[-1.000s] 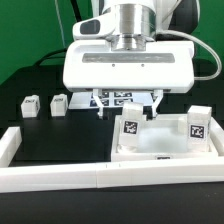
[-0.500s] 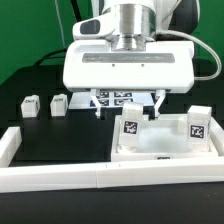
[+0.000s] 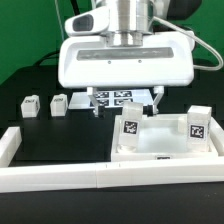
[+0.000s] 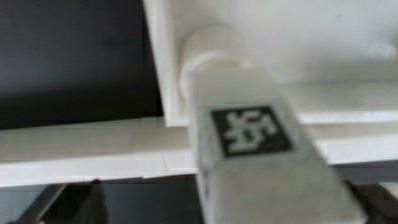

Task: Assemble square table

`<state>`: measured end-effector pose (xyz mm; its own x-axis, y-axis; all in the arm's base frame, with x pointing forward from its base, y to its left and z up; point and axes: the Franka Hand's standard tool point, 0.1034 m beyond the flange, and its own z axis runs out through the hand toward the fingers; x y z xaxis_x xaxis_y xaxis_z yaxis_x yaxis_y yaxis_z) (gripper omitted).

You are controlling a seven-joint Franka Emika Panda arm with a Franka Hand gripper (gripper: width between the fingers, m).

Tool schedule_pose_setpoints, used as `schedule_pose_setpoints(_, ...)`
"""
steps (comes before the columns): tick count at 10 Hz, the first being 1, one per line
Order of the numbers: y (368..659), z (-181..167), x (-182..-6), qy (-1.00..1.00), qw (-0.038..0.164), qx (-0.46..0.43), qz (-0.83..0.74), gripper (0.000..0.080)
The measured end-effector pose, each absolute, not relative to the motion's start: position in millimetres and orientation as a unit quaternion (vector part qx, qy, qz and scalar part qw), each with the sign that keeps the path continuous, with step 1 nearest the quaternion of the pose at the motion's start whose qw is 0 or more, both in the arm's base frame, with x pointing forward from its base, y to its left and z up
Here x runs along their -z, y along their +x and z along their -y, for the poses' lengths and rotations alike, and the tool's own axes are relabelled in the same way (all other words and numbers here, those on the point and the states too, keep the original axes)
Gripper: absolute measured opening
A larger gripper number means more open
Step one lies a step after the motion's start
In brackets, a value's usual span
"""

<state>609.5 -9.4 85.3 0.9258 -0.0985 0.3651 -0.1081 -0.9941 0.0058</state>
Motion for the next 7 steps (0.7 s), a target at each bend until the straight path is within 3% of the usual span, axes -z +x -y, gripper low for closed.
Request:
schedule_pose_setpoints(3,611.8,8.7,-84.7,0.995,-0.008,-0.074,0.059,0.0649)
schedule_pose_setpoints(7,618.3,10.4,-86.0,0.995,-0.01,-0.069,0.07,0.0649)
